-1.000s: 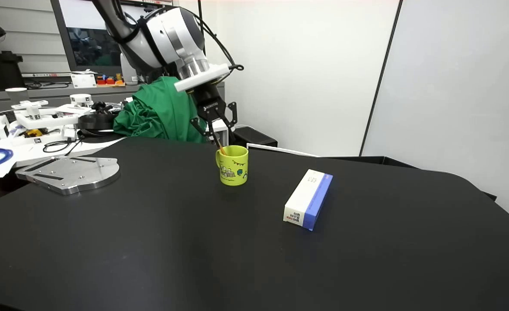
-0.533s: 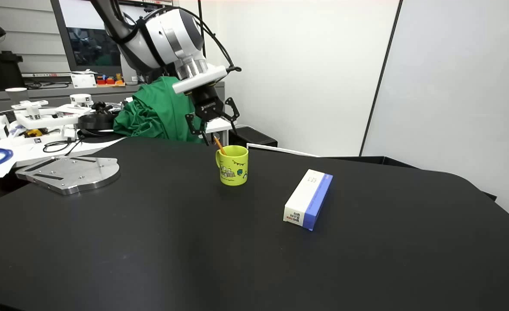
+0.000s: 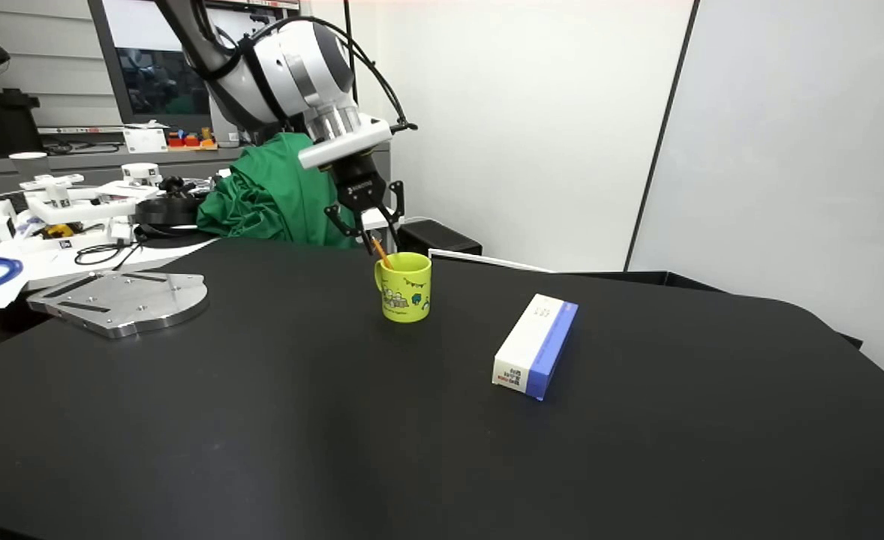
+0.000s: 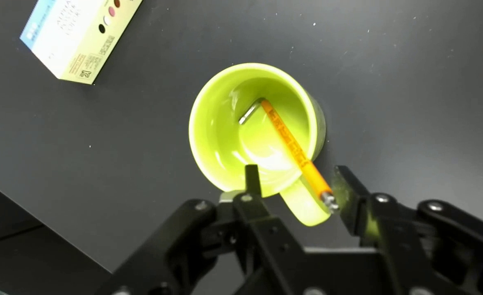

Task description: Remove the orange object from the yellow mug

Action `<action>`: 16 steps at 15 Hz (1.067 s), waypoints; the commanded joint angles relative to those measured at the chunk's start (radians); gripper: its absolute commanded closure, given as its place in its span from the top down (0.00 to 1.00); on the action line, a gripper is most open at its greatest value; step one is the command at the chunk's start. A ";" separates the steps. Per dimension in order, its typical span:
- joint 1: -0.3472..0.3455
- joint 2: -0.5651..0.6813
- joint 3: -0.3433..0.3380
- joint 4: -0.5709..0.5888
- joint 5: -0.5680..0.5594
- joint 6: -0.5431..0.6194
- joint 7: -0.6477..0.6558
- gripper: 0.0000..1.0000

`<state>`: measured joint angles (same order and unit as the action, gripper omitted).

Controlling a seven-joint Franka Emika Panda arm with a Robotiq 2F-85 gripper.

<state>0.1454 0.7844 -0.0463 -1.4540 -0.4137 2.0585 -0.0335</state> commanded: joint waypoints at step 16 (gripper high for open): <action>-0.062 0.002 -0.003 0.301 0.176 -0.366 0.021 0.02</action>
<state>0.0922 0.7784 -0.0504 -1.2463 -0.2556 1.7814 -0.0249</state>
